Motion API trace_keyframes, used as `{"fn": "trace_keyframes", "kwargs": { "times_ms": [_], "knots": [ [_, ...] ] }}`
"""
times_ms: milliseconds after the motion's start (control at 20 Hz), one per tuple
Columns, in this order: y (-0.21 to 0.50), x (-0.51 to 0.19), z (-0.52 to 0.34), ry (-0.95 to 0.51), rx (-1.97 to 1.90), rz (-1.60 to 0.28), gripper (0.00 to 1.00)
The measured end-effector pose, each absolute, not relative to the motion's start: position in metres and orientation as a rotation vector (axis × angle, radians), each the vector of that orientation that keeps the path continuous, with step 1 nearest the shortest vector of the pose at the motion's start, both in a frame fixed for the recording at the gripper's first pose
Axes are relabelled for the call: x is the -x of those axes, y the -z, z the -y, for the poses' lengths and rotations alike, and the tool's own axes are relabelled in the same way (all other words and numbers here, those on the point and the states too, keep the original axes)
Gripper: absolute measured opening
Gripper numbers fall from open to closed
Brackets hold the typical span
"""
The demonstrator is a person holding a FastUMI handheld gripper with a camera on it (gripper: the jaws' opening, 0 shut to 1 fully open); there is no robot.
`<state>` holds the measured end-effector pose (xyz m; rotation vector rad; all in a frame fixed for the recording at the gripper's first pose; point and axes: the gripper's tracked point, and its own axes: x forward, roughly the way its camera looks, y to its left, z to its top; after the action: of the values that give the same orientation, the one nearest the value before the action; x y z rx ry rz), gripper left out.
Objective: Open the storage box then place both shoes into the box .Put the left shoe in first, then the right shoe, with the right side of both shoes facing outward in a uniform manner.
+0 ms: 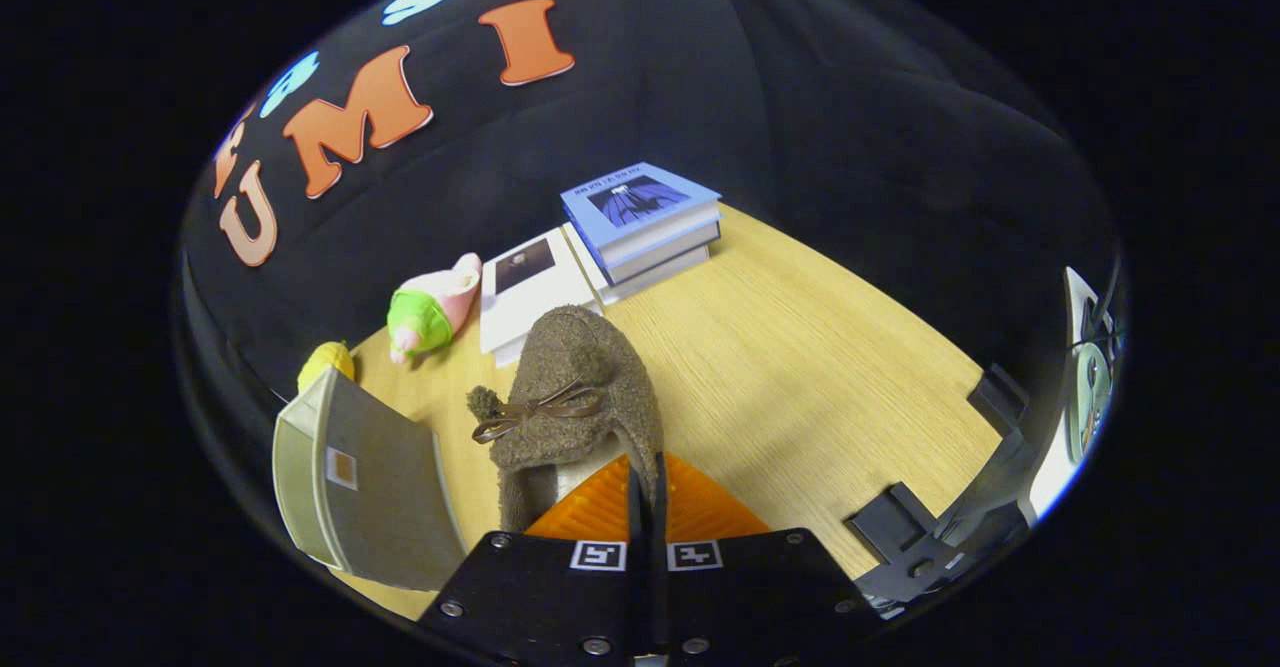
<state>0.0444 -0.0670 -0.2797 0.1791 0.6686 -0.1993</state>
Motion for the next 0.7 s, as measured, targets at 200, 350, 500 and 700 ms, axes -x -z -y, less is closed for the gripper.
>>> {"fn": "trace_keyframes", "kwargs": {
  "times_ms": [200, 350, 500, 700],
  "knots": [
    [0.229, -0.049, 0.015, 0.117, -0.236, -0.604, 0.01],
    [0.199, -0.047, -0.026, 0.058, -0.25, -0.571, 0.01],
    [0.177, -0.045, -0.067, 0.005, -0.251, -0.551, 0.01],
    [0.174, -0.042, -0.12, -0.06, -0.263, -0.565, 0.01]
  ]
}}
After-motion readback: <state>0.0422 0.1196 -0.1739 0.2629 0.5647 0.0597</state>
